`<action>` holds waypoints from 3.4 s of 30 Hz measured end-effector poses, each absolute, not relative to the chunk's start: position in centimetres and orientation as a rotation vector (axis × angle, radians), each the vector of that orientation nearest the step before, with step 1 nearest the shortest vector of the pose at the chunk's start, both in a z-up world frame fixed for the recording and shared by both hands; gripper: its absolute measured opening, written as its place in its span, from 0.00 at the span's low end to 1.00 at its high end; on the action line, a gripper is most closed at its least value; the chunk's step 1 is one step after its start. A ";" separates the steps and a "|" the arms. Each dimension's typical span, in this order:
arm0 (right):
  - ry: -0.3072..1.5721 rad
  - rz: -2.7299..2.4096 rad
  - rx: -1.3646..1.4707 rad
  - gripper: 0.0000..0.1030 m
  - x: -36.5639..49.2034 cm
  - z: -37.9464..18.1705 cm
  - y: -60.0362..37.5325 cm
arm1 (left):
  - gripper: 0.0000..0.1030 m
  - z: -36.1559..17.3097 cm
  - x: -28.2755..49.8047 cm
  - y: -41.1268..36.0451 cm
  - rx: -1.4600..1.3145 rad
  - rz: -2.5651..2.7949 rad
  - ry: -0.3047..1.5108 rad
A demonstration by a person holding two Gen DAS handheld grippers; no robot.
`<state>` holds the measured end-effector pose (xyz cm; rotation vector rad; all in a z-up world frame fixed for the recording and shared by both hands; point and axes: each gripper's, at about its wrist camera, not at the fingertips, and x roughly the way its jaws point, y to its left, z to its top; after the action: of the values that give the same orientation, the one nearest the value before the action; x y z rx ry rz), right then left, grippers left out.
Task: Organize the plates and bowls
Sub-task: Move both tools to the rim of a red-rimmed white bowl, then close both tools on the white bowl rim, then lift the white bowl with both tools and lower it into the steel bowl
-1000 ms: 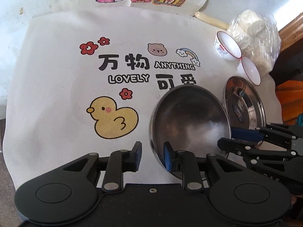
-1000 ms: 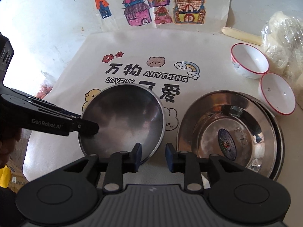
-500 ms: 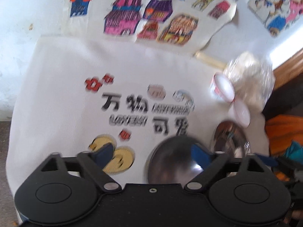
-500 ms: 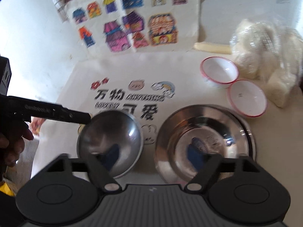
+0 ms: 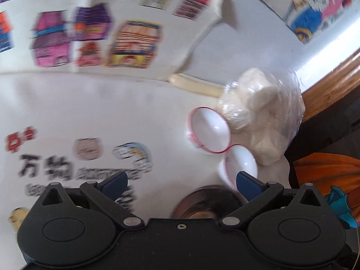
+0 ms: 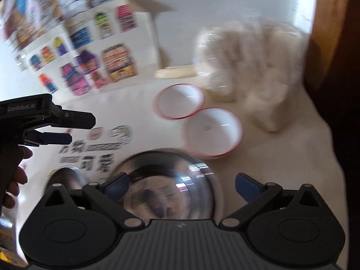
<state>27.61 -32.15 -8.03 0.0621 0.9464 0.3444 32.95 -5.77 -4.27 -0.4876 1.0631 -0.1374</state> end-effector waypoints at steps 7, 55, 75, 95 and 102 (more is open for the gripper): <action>0.965 0.330 0.033 1.00 30.4 -9.9 -36.4 | 0.99 -6.4 36.7 -12.1 -0.421 -0.147 1.130; 0.984 0.490 0.085 0.20 37.6 -14.3 -36.3 | 0.14 -10.1 40.5 -18.0 -0.324 -0.082 1.259; 0.899 0.434 0.108 0.17 34.6 -10.9 -36.9 | 0.12 -5.8 37.8 -16.9 -0.340 -0.170 1.146; 0.835 0.605 0.018 0.17 29.5 -6.2 -25.8 | 0.12 -2.4 29.7 -5.0 -0.417 -0.024 1.049; 0.832 0.698 -0.038 0.18 27.5 -5.6 -21.1 | 0.12 -2.3 26.4 -0.7 -0.458 0.054 1.035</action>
<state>27.49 -21.08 -5.58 -0.0384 0.8325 0.6984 26.40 -0.75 -2.35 -0.4582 1.0351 0.0539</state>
